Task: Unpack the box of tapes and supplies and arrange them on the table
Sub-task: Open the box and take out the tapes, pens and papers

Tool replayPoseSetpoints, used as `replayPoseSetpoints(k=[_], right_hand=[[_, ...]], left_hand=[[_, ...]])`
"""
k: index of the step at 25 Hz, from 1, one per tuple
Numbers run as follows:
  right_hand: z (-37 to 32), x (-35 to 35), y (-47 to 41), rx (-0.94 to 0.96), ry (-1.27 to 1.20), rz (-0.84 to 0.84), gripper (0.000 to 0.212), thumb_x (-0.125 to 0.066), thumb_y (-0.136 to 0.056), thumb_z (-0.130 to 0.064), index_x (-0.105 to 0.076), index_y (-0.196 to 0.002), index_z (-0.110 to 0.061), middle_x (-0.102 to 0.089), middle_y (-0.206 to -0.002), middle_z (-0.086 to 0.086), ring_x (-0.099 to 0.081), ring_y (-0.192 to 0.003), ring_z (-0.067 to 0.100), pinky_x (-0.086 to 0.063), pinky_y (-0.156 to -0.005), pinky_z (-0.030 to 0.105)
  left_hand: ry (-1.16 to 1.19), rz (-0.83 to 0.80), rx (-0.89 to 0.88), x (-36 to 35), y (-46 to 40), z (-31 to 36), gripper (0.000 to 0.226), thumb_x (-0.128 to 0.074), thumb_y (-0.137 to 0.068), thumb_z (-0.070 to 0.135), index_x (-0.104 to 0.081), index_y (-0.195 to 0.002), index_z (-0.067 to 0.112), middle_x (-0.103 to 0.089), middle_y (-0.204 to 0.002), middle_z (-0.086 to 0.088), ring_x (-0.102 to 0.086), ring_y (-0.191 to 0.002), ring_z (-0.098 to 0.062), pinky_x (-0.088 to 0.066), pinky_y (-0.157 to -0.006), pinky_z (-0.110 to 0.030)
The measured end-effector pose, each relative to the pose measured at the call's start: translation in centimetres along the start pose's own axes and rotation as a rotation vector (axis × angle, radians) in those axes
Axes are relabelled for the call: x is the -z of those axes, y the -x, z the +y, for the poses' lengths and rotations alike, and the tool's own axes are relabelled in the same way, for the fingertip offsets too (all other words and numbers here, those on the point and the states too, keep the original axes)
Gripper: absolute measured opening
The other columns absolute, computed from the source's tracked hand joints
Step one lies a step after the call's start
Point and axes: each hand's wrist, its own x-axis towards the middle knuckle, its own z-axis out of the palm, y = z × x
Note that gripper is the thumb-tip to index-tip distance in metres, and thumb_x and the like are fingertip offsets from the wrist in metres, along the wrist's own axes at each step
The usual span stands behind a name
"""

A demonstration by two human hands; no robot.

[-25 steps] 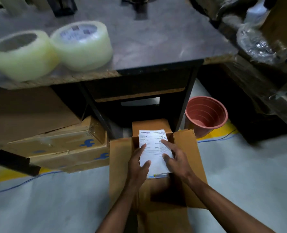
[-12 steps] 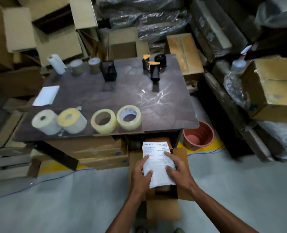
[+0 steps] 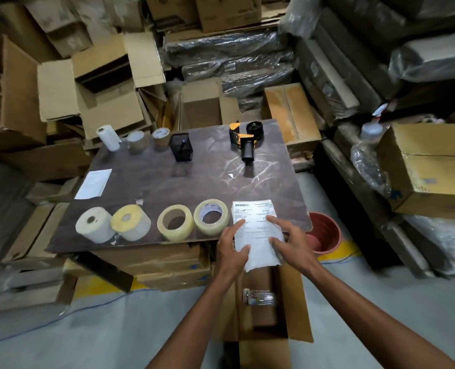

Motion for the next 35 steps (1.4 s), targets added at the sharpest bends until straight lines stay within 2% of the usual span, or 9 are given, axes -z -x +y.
replayPoseSetpoints(k=[5, 7, 9, 13, 17, 23, 26, 29, 35], right_hand=[[-1.8, 0.3, -5.0, 0.0, 0.036, 0.15, 0.052, -0.063, -0.085, 0.002, -0.065, -0.128, -0.026, -0.062, -0.127, -0.004, -0.063, -0.105, 0.004, -0.061, -0.074, 0.024], [-2.2, 0.0, -7.0, 0.022, 0.034, 0.231, 0.05, -0.06, -0.082, 0.005, -0.066, -0.119, -0.027, -0.065, -0.12, -0.006, -0.064, -0.102, 0.007, -0.061, -0.07, 0.026], [-2.1, -0.4, -8.9, 0.056, 0.03, 0.315, 0.049, -0.056, -0.079, 0.007, -0.065, -0.11, -0.03, -0.067, -0.116, -0.008, -0.064, -0.105, 0.01, -0.062, -0.073, 0.032], [-1.2, -1.7, -11.6, 0.052, 0.03, 0.427, 0.046, -0.056, -0.08, 0.006, -0.063, -0.103, -0.033, -0.064, -0.114, -0.021, -0.061, -0.113, 0.005, -0.059, -0.088, 0.04], [-0.2, -2.8, -12.8, 0.066, 0.024, 0.534, 0.04, -0.062, -0.082, 0.005, -0.062, -0.099, -0.031, -0.064, -0.11, -0.021, -0.059, -0.113, 0.001, -0.056, -0.093, 0.041], [3.9, -4.0, -11.2, 0.039, 0.041, 0.54, 0.035, -0.064, -0.086, 0.002, -0.06, -0.1, -0.029, -0.065, -0.112, -0.013, -0.06, -0.113, 0.004, -0.058, -0.088, 0.044], [3.1, -3.4, -11.9, 0.049, 0.035, 0.551, 0.033, -0.064, -0.086, 0.001, -0.06, -0.098, -0.029, -0.066, -0.109, -0.012, -0.062, -0.11, 0.006, -0.059, -0.086, 0.044], [2.9, -3.4, -12.2, 0.086, 0.054, 0.563, 0.032, -0.064, -0.085, 0.001, -0.059, -0.096, -0.029, -0.065, -0.105, -0.01, -0.063, -0.106, 0.009, -0.059, -0.084, 0.041], [4.9, -3.9, -11.3, 0.087, 0.088, 0.543, 0.027, -0.067, -0.082, 0.001, -0.059, -0.093, -0.022, -0.064, -0.099, -0.006, -0.062, -0.101, 0.011, -0.058, -0.079, 0.04]], left_hand=[[-0.146, -0.094, -0.099, -0.6, -6.7, 0.5, 0.065, -0.065, -0.071, 0.004, -0.054, -0.132, 0.024, -0.051, -0.125, 0.002, -0.049, -0.112, -0.007, -0.047, -0.096, -0.027], [-0.204, -0.121, -0.125, -1.1, -9.0, 0.8, 0.065, -0.062, -0.075, -0.004, -0.047, -0.131, 0.026, -0.045, -0.126, 0.002, -0.044, -0.11, -0.007, -0.044, -0.092, -0.021], [-0.253, -0.127, -0.163, -1.8, -11.0, 0.9, 0.065, -0.058, -0.077, -0.007, -0.041, -0.129, 0.028, -0.039, -0.127, 0.003, -0.043, -0.106, -0.008, -0.047, -0.087, -0.022], [-0.287, -0.104, -0.213, -3.1, -13.7, 0.2, 0.062, -0.051, -0.081, -0.009, -0.035, -0.125, 0.03, -0.031, -0.125, 0.004, -0.048, -0.1, -0.016, -0.053, -0.083, -0.038], [-0.294, -0.103, -0.254, -4.0, -14.9, -1.3, 0.057, -0.05, -0.085, -0.008, -0.033, -0.122, 0.031, -0.029, -0.13, -0.001, -0.05, -0.105, -0.022, -0.054, -0.085, -0.036], [-0.371, -0.186, -0.141, -5.1, -13.4, -4.0, 0.059, -0.048, -0.086, -0.008, -0.034, -0.121, 0.038, -0.031, -0.129, -0.004, -0.056, -0.1, -0.03, -0.057, -0.077, -0.043], [-0.31, -0.158, -0.156, -5.2, -13.7, -3.3, 0.059, -0.047, -0.088, -0.009, -0.034, -0.12, 0.038, -0.029, -0.129, -0.002, -0.056, -0.099, -0.031, -0.056, -0.075, -0.045], [-0.312, -0.094, -0.178, -5.4, -13.5, -2.7, 0.055, -0.048, -0.093, -0.005, -0.034, -0.122, 0.039, -0.026, -0.132, 0.002, -0.055, -0.104, -0.031, -0.056, -0.08, -0.045], [-0.415, -0.112, -0.173, -5.8, -12.2, -4.6, 0.058, -0.051, -0.084, -0.009, -0.039, -0.116, 0.038, -0.036, -0.129, -0.006, -0.056, -0.102, -0.03, -0.057, -0.073, -0.045]])
